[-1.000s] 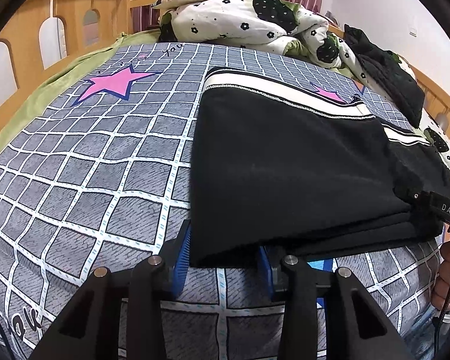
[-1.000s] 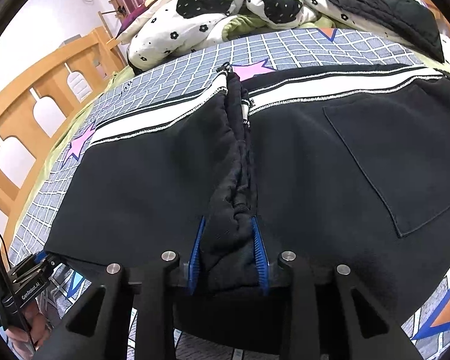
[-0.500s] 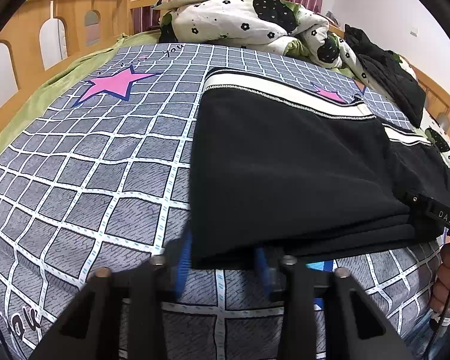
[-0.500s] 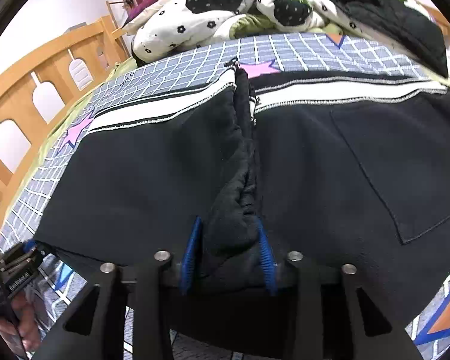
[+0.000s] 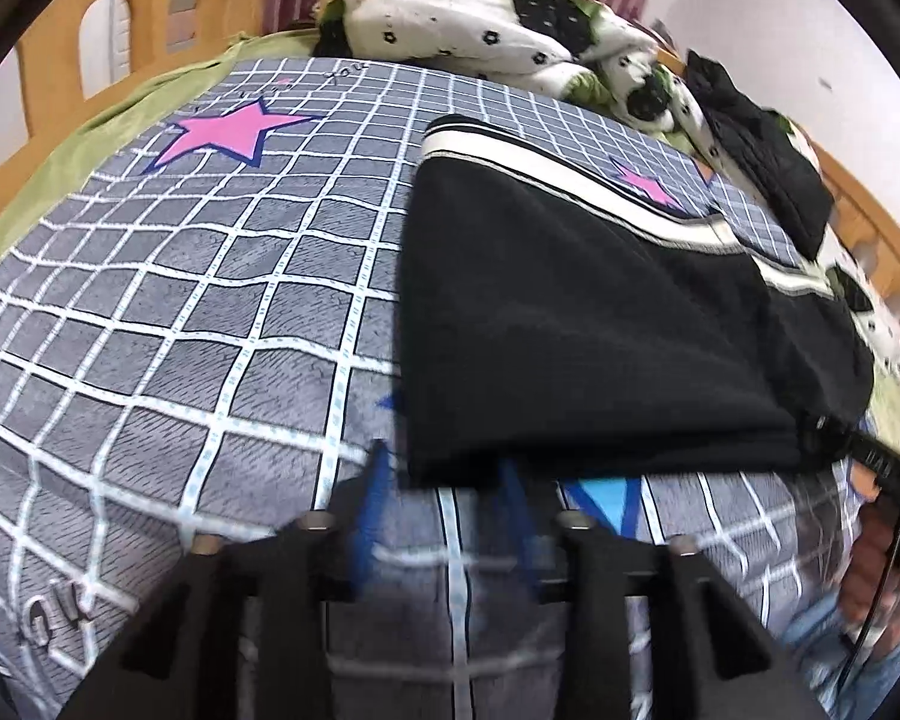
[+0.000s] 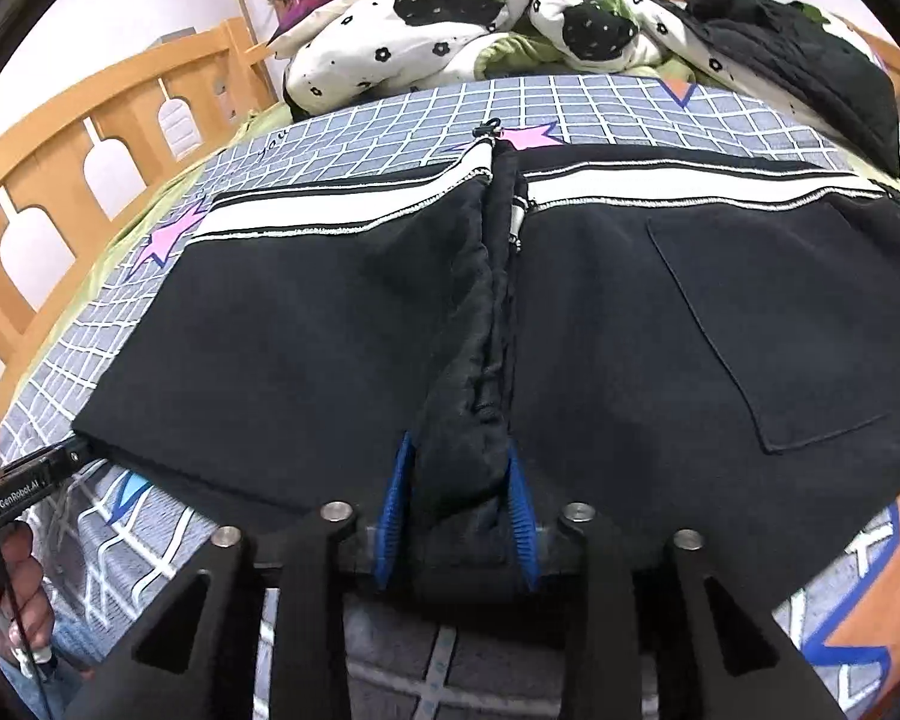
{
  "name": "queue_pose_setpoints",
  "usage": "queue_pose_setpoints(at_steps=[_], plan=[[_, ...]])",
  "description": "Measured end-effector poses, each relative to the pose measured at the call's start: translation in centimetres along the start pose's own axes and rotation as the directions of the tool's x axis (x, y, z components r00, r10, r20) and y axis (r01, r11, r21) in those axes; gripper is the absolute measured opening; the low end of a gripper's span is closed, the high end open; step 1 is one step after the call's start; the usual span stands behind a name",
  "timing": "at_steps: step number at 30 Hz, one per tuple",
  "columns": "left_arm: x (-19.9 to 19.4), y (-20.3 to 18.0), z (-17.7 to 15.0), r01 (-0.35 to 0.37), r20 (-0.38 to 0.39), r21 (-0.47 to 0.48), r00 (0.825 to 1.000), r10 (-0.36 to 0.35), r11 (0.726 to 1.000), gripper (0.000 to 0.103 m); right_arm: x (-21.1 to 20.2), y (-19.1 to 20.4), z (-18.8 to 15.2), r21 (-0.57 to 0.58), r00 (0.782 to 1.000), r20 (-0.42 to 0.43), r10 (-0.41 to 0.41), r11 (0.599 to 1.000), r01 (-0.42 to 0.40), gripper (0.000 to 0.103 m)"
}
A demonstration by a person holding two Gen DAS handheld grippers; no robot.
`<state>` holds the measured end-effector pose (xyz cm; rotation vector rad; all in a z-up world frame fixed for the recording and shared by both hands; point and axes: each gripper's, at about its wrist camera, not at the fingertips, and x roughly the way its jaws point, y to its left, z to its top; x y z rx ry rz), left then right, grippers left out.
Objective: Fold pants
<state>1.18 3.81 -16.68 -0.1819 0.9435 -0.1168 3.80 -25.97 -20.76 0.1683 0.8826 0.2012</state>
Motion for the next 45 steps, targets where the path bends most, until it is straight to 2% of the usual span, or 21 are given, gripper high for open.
queue_pose_setpoints(at_steps=[2,5,8,12,17,19,21,22,23,26,30,36,39,41,42,43,44,45], plan=[[-1.2,0.0,-0.6,0.011,0.012,0.02,1.0,-0.012,1.0,0.055,-1.0,-1.0,0.0,0.042,0.999,-0.01,0.034,0.999,-0.033,0.038],[-3.2,0.6,-1.7,0.057,0.044,-0.008,0.997,-0.057,0.998,0.056,-3.6,-3.1,-0.1,0.09,0.998,0.031,0.06,0.994,-0.063,0.046],[-4.5,1.1,-2.0,0.098,0.068,-0.044,0.993,-0.095,0.994,0.057,-5.9,-5.2,-0.5,0.118,0.995,0.1,-0.015,0.993,0.003,0.047],[-5.0,1.3,-0.6,0.094,0.105,-0.082,0.991,-0.086,0.992,0.057,-8.8,-9.2,-1.2,0.21,0.982,0.169,-0.086,0.976,0.049,0.05],[-2.9,1.5,2.1,0.132,0.085,-0.144,0.989,-0.121,0.981,0.057,-10.6,-14.4,-2.1,0.363,0.97,0.21,-0.126,0.931,0.042,0.05],[-1.6,1.6,2.4,0.141,0.075,-0.166,0.989,-0.131,0.976,0.057,-10.6,-15.3,-2.3,0.365,0.969,0.214,-0.122,0.93,0.037,0.05],[-0.3,1.7,2.6,0.132,0.051,-0.173,0.991,-0.125,0.976,0.056,-10.3,-16.1,-2.5,0.347,0.958,0.21,-0.195,0.931,0.114,0.05],[0.2,1.8,2.8,0.126,0.039,-0.171,0.992,-0.122,0.977,0.055,-10.2,-16.9,-2.8,0.36,0.946,0.21,-0.246,0.919,0.159,0.05],[1.1,1.8,3.3,0.12,0.021,-0.16,0.993,-0.118,0.98,0.055,-10.0,-17.5,-2.8,0.378,0.942,0.207,-0.263,0.91,0.171,0.05],[2.8,1.8,5.0,0.122,-0.016,-0.129,0.992,-0.125,0.984,0.055,-9.2,-20.6,-2.6,0.449,0.951,0.183,-0.251,0.881,0.146,0.05],[5.4,2.0,6.9,0.14,-0.086,-0.117,0.985,-0.151,0.983,0.055,-8.1,-23.0,-1.2,0.448,0.945,0.143,-0.295,0.87,0.204,0.05],[8.5,0.8,10.0,0.166,-0.141,-0.046,0.975,-0.171,0.985,0.055,-4.4,-26.5,2.2,0.455,0.961,0.117,-0.252,0.873,0.174,0.051],[9.9,0.4,11.4,0.171,-0.158,-0.01,0.973,-0.17,0.985,0.055,-2.9,-27.5,4.4,0.471,0.963,0.12,-0.241,0.868,0.159,0.055],[10.5,0.3,12.2,0.185,-0.167,-0.018,0.968,-0.185,0.983,0.055,-2.0,-28.1,5.4,0.49,0.971,0.123,-0.204,0.863,0.12,0.058],[10.6,0.5,12.4,0.191,-0.164,-0.027,0.967,-0.193,0.981,0.054,-1.9,-28.0,5.6,0.492,0.971,0.121,-0.207,0.862,0.123,0.058],[10.7,0.7,12.6,0.192,-0.159,-0.039,0.968,-0.196,0.981,0.045,-1.8,-27.7,5.8,0.484,0.967,0.118,-0.227,0.863,0.144,0.055],[10.8,0.9,12.7,0.192,-0.148,-0.062,0.969,-0.199,0.979,0.031,-1.9,-27.3,5.9,0.471,0.96,0.115,-0.256,0.865,0.174,0.041],[10.6,1.1,12.8,0.206,-0.135,-0.075,0.967,-0.215,0.976,0.025,-2.1,-26.6,6.1,0.445,0.948,0.111,-0.299,0.868,0.222,0.031]])
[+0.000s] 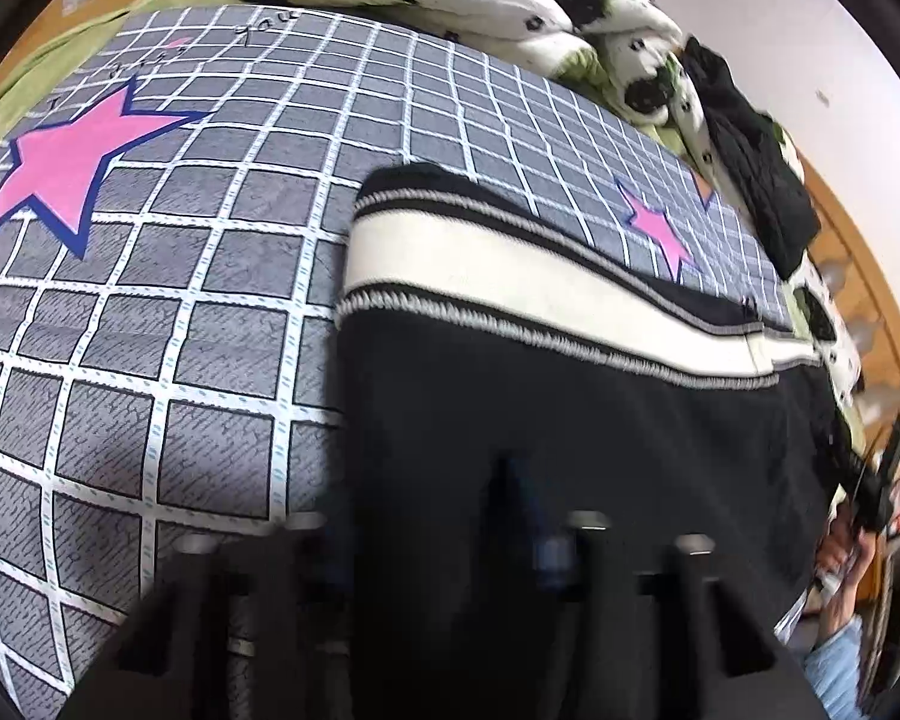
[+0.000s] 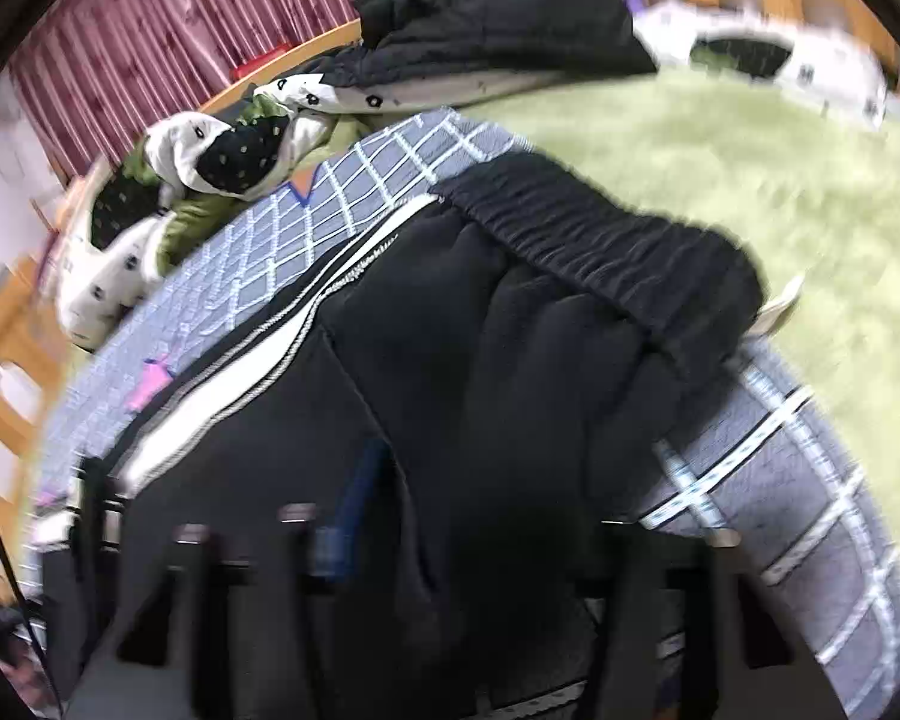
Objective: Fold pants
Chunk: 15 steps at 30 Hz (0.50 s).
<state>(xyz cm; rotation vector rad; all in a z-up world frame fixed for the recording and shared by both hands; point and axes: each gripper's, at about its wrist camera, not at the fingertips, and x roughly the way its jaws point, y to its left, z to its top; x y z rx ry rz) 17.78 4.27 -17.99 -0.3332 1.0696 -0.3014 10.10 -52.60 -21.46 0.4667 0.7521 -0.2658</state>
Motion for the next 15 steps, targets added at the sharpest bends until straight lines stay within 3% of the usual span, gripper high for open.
queue_pose_setpoints(at_steps=[1,3,7,12,15], plan=[[-0.2,0.1,0.0,0.012,0.015,-0.004,1.0,-0.012,1.0,0.018,-0.5,0.6,0.0,-0.03,1.0,0.018,-0.019,0.999,0.019,0.017],[-1.1,-0.3,-0.2,0.028,0.062,0.004,0.998,-0.029,1.0,0.014,-2.3,1.4,-0.1,-0.052,0.995,0.092,-0.027,0.998,0.032,0.013],[-3.1,-1.1,-0.1,0.031,0.137,0.008,0.99,-0.032,0.999,0.012,-5.5,3.6,0.3,-0.073,0.984,0.178,0.004,0.997,0.009,0.012],[-7.5,-2.2,2.5,0.112,0.219,0.011,0.969,-0.112,0.994,0.01,-8.5,7.9,2.4,-0.102,0.972,0.23,0.042,0.995,-0.019,0.011],[-10.6,-2.5,3.8,0.116,0.26,0.037,0.958,-0.122,0.993,0.01,-11.2,11.1,3.8,-0.127,0.961,0.254,0.111,0.989,-0.081,0.011]])
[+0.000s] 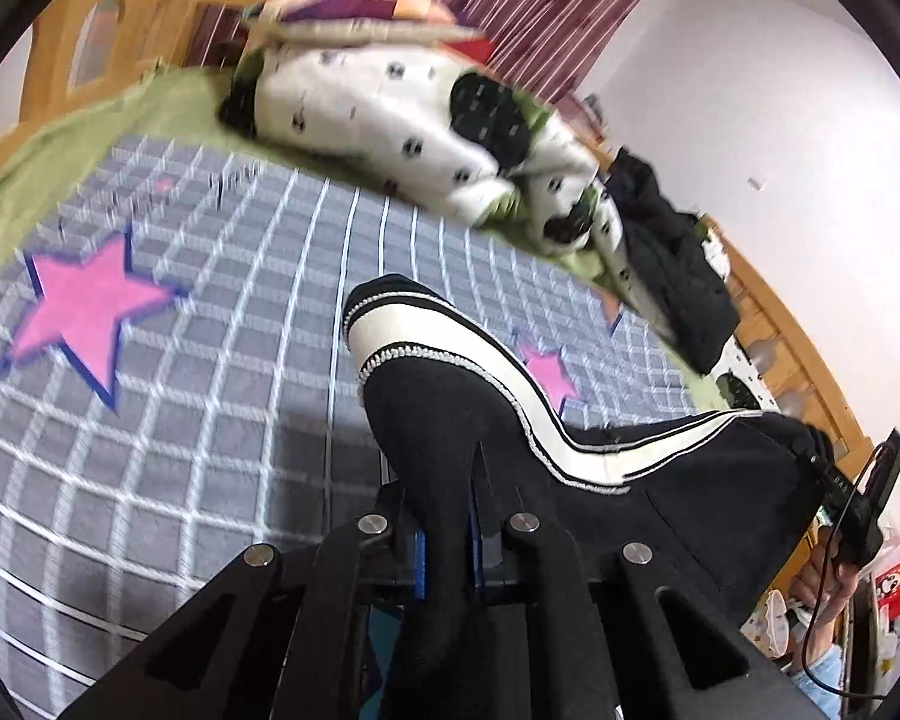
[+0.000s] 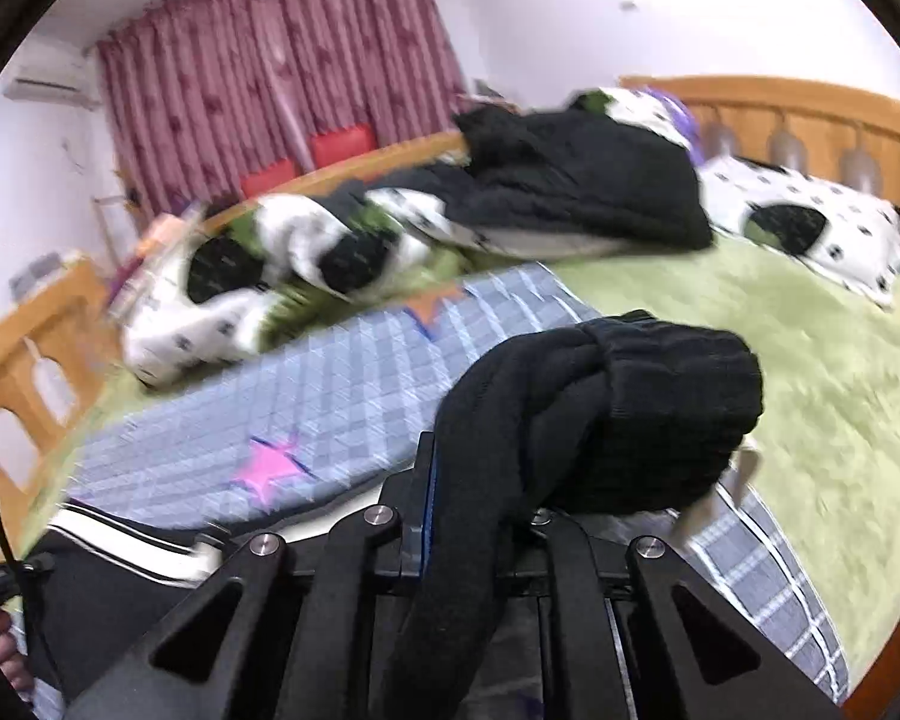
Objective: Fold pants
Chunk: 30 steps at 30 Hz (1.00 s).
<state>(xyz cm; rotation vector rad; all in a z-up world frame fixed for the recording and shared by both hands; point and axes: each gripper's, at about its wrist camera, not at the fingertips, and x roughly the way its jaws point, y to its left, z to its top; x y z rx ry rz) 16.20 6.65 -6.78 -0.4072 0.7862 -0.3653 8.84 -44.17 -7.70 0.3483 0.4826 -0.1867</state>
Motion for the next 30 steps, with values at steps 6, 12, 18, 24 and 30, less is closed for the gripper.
queue_pose_setpoints(at_steps=[6,12,18,24,30], plan=[[-5.8,3.9,1.7,-0.176,0.052,0.052,0.983,0.174,0.983,0.01,-3.2,5.6,1.5,-0.03,0.982,0.053,0.184,0.983,-0.182,0.011],[-1.9,12.1,-1.7,-0.333,-0.104,0.011,0.937,0.332,0.943,0.012,5.1,6.0,-5.5,-0.05,0.956,-0.241,0.168,0.981,-0.185,0.013],[-0.4,15.8,-4.6,-0.334,-0.165,-0.071,0.933,0.32,0.94,0.036,8.7,1.2,-11.5,0.06,0.886,-0.442,0.141,0.99,-0.127,0.023],[-3.4,15.1,-6.1,-0.362,-0.114,-0.062,0.929,0.353,0.93,0.05,5.0,-1.6,-11.7,0.174,0.915,-0.368,0.164,0.979,-0.105,0.052],[-5.0,15.7,-8.5,-0.348,-0.083,-0.096,0.936,0.341,0.932,0.05,8.6,-2.7,-10.1,0.376,0.909,-0.345,0.235,0.922,-0.095,0.065]])
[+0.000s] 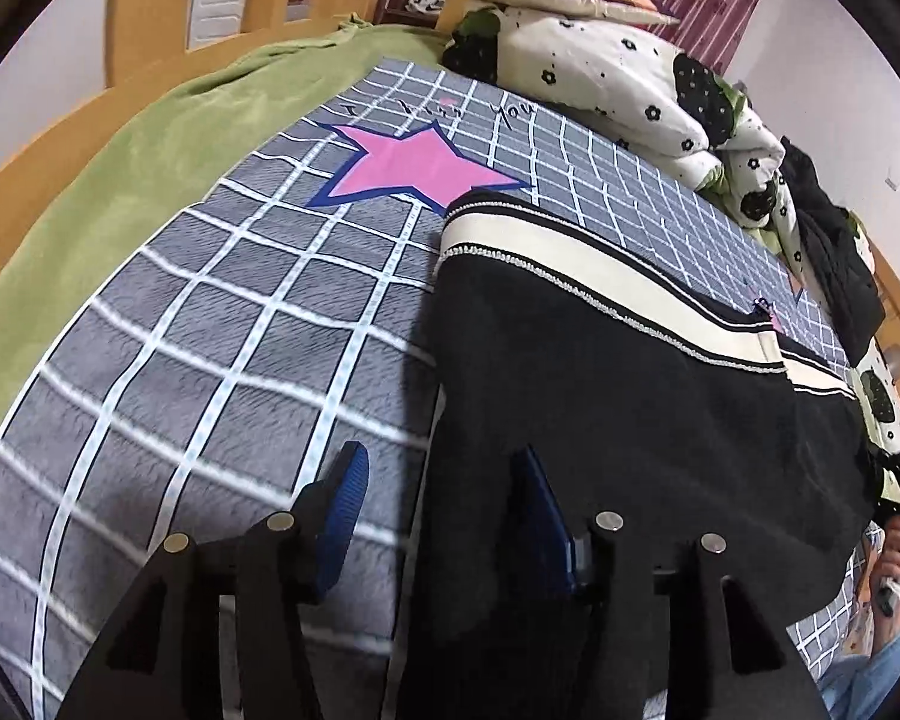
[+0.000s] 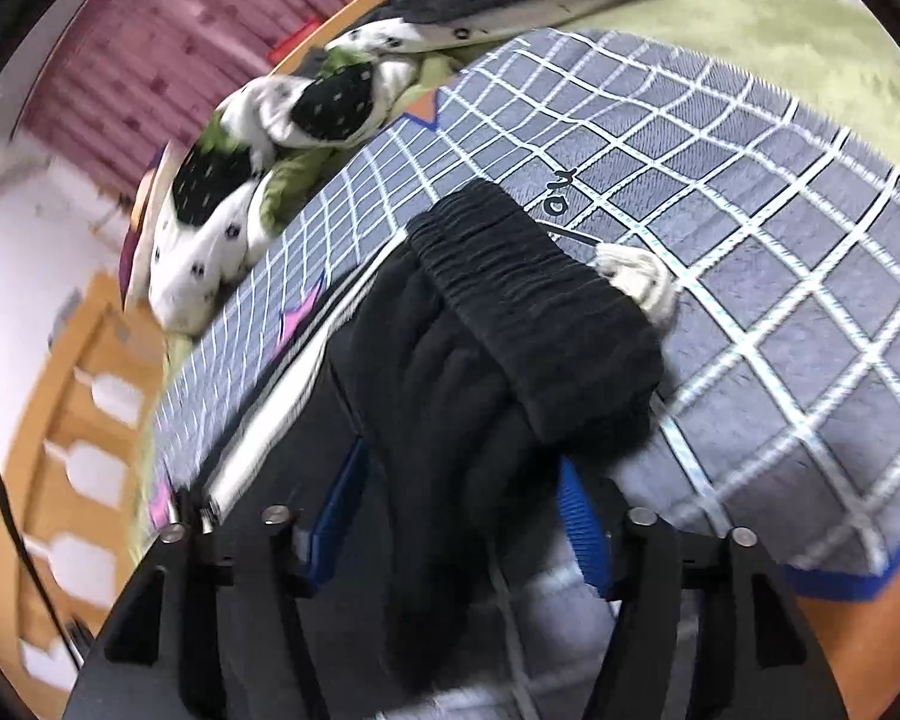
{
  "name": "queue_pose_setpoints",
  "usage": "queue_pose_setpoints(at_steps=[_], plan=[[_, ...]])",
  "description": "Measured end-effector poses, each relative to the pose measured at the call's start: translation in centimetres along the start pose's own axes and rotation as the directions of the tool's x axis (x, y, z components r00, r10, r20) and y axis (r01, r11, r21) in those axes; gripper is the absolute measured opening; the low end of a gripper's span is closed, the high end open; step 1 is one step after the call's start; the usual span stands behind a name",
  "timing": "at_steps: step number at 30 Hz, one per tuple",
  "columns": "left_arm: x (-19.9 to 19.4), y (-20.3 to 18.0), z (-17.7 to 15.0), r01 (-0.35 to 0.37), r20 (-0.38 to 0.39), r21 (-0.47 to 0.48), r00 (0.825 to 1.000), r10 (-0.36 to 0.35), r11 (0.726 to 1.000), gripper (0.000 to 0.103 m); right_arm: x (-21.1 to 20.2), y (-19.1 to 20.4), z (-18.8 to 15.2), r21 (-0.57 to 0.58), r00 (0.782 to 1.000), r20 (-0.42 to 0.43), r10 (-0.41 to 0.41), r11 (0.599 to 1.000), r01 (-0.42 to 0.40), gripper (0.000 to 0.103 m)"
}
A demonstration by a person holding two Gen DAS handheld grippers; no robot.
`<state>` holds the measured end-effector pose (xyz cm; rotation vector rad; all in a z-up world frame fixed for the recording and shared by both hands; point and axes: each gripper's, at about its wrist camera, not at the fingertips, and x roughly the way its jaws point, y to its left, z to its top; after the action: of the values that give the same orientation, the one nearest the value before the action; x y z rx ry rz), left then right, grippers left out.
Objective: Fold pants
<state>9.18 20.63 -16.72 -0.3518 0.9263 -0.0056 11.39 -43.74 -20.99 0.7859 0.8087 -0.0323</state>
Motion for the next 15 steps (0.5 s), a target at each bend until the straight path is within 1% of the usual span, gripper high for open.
queue_pose_setpoints(at_steps=[1,2,3,4,5,6,7,8,9,10,11,12,13,14,15], plan=[[-0.3,0.2,-0.2,0.002,0.012,-0.007,1.0,-0.002,1.0,0.05,0.5,0.4,0.3,0.013,1.0,0.008,-0.013,1.0,0.013,0.058],[-0.5,0.3,-0.3,0.004,0.019,-0.012,1.0,-0.004,1.0,0.05,0.6,0.8,0.6,0.01,0.999,0.03,-0.043,0.999,0.043,0.047],[-0.8,0.6,-0.6,0.008,0.027,-0.024,1.0,-0.008,1.0,0.05,0.1,1.5,0.7,-0.019,0.991,0.088,-0.1,0.995,0.102,0.037],[-1.0,0.9,-0.7,0.018,0.03,-0.036,0.999,-0.017,0.999,0.05,-0.7,2.3,0.6,-0.082,0.982,0.162,-0.1,0.99,0.114,0.035],[-1.2,1.1,-1.0,0.032,0.03,-0.048,0.999,-0.031,0.998,0.05,-1.6,3.0,0.4,-0.134,0.973,0.218,-0.073,0.986,0.103,0.034],[-1.2,1.3,-1.1,0.046,0.026,-0.058,0.999,-0.045,0.997,0.05,-2.7,4.1,0.1,-0.197,0.959,0.279,-0.044,0.975,0.102,0.034],[-1.4,1.5,-1.3,0.063,0.02,-0.07,0.998,-0.062,0.996,0.05,-3.4,5.2,-0.4,-0.264,0.945,0.326,-0.032,0.957,0.123,0.034],[-1.4,1.7,-1.6,0.082,0.011,-0.082,0.997,-0.082,0.993,0.05,-3.5,6.0,-0.6,-0.309,0.936,0.349,-0.042,0.938,0.157,0.035],[-1.4,1.9,-1.9,0.1,0.0,-0.093,0.995,-0.1,0.991,0.05,-3.1,6.6,-1.0,-0.357,0.931,0.356,-0.082,0.909,0.217,0.04],[-1.4,2.0,-2.1,0.109,-0.005,-0.098,0.994,-0.11,0.989,0.051,-2.3,6.7,-1.1,-0.382,0.93,0.338,-0.144,0.882,0.275,0.046],[-1.6,2.1,-2.5,0.119,-0.006,-0.102,0.993,-0.12,0.988,0.051,-1.5,6.3,-1.1,-0.389,0.933,0.306,-0.19,0.869,0.305,0.047],[-1.8,2.1,-2.7,0.126,-0.008,-0.104,0.992,-0.128,0.987,0.052,-0.5,5.4,-1.1,-0.38,0.936,0.245,-0.254,0.863,0.333,0.047],[-1.9,2.2,-3.0,0.138,-0.012,-0.109,0.99,-0.14,0.985,0.055,-0.1,4.5,-1.3,-0.361,0.935,0.193,-0.298,0.864,0.35,0.047],[-1.9,2.2,-3.4,0.154,-0.023,-0.117,0.987,-0.158,0.981,0.056,0.1,3.6,-1.4,-0.34,0.935,0.153,-0.321,0.871,0.354,0.047],[-1.9,2.2,-3.7,0.173,-0.034,-0.125,0.983,-0.179,0.977,0.056,-0.6,2.7,-1.7,-0.315,0.944,0.143,-0.297,0.891,0.328,0.048]])
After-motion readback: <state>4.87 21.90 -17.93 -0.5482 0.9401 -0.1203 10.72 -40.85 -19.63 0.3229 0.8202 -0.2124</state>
